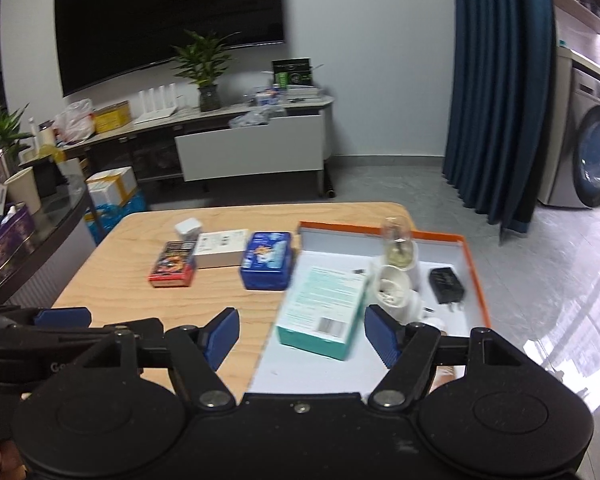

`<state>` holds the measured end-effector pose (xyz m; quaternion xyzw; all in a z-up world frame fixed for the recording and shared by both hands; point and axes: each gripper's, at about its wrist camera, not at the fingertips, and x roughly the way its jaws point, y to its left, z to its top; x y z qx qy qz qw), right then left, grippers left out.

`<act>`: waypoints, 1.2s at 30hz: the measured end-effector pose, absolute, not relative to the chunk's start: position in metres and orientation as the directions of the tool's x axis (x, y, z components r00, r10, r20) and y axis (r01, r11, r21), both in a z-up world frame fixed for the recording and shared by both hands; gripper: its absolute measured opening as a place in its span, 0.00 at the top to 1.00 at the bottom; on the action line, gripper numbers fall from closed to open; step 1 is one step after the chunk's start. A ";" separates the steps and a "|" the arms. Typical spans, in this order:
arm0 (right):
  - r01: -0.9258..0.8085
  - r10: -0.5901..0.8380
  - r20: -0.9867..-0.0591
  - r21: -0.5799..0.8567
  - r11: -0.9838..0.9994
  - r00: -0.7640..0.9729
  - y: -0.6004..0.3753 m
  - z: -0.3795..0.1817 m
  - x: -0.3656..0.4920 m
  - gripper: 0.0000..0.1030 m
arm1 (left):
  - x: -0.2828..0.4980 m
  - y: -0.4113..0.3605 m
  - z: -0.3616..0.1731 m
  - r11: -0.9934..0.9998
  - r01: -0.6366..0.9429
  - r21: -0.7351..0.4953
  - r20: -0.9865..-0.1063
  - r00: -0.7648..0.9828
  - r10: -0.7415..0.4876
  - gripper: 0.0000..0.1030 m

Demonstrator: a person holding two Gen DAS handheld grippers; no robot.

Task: Organize rigid objects
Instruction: 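Grasp the white cube charger with the left gripper while the right grasps the red card box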

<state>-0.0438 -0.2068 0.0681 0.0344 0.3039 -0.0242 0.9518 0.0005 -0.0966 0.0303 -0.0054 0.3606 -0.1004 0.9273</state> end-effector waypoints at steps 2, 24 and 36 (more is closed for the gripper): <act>0.052 -0.013 -0.581 0.049 0.997 0.813 -0.200 0.068 -0.041 0.19 | 0.004 -0.090 0.031 0.982 0.168 -0.089 -0.668 0.721 -0.184 0.22; 0.013 0.029 -0.625 0.062 0.998 0.780 -0.176 0.054 0.025 0.19 | 0.081 -0.050 0.012 0.994 0.076 -0.084 -0.689 0.716 -0.113 0.19; 0.002 0.053 -0.643 0.084 0.996 0.764 -0.181 0.040 0.093 0.18 | 0.198 -0.045 -0.008 0.995 0.067 -0.070 -0.715 0.692 -0.097 0.17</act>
